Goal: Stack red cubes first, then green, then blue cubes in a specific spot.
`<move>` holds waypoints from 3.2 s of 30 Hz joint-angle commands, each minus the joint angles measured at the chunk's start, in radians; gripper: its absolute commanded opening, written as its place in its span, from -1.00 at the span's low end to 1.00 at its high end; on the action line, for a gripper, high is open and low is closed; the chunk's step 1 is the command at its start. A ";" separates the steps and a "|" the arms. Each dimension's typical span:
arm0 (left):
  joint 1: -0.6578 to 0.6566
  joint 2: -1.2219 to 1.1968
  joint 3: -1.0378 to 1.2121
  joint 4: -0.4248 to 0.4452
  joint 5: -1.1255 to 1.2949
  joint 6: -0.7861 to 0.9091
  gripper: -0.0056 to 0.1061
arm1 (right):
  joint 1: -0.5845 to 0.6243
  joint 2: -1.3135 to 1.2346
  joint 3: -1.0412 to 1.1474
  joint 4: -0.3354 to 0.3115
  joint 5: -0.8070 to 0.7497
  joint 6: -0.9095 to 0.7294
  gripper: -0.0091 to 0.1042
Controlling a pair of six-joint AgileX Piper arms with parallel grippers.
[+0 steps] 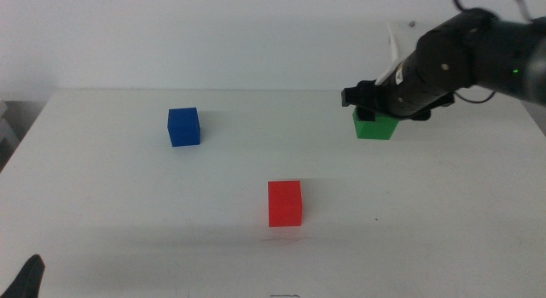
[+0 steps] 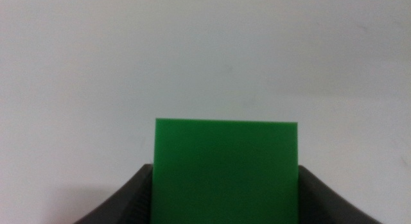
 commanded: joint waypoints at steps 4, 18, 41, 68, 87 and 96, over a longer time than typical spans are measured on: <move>0.000 -0.019 -0.004 -0.004 -0.081 -0.012 0.73 | 0.110 -0.155 0.005 -0.155 0.093 0.163 -0.86; 0.000 -0.019 -0.004 -0.004 -0.081 -0.012 0.73 | 0.453 0.020 -0.223 -0.309 0.320 0.461 -0.86; 0.000 -0.019 -0.004 -0.004 -0.081 -0.012 0.73 | 0.421 0.161 -0.297 -0.236 0.367 0.435 -0.86; 0.000 -0.019 -0.004 -0.004 -0.081 -0.012 0.73 | 0.422 0.198 -0.297 -0.219 0.376 0.408 0.59; 0.000 -0.019 -0.004 -0.004 -0.081 -0.012 0.73 | 0.459 0.058 -0.297 -0.245 0.481 0.407 0.82; 0.000 -0.019 -0.004 -0.004 -0.081 -0.012 0.73 | 0.512 -0.214 -0.291 -0.183 0.500 0.230 0.82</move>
